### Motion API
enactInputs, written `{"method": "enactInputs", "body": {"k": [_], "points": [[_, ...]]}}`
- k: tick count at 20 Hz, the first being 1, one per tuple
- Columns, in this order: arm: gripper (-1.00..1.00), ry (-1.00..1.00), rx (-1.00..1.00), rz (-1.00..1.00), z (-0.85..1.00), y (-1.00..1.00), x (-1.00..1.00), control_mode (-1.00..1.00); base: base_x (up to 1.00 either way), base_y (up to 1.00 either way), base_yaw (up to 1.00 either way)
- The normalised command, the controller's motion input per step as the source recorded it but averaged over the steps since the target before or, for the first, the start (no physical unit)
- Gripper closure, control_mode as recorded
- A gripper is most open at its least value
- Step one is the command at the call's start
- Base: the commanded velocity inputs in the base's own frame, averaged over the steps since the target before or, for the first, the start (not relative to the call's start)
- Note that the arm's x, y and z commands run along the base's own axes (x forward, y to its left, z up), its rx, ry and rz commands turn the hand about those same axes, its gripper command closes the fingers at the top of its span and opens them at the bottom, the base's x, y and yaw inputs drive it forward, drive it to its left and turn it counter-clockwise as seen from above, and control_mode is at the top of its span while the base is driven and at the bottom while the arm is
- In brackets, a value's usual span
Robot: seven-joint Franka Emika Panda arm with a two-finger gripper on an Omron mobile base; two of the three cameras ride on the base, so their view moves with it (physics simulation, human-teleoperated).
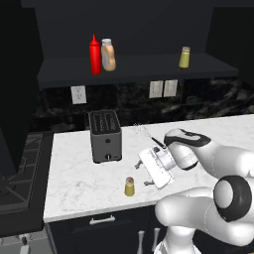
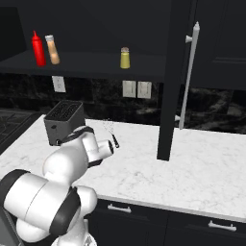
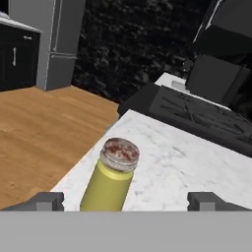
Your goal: Put the shaker and condiment bottle from the counter next to their counterparts in the cabinet.
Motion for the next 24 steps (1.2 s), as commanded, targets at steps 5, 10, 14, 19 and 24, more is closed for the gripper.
{"method": "enactInputs", "body": {"k": [5, 10, 14, 19, 24], "points": [[-1.0, 0.08, 0.0, 0.09, -0.13, 0.0, -0.19, -1.0, 0.0, 0.0, 0.0], [-1.0, 0.01, 0.0, 0.12, -0.01, 0.01, -0.23, -1.0, 0.0, 0.0, 0.0], [-1.0, 0.03, 0.0, 0.06, -0.01, 0.17, -0.04, -1.0, 0.0, 0.0, 0.0], [-1.0, 0.1, 0.0, 0.02, -0.15, 0.15, 0.17, -1.0, 0.0, 0.0, 0.0], [-1.0, 0.14, 0.0, 0.0, -0.24, 0.16, 0.31, -1.0, 0.0, 0.0, 0.0]]}}
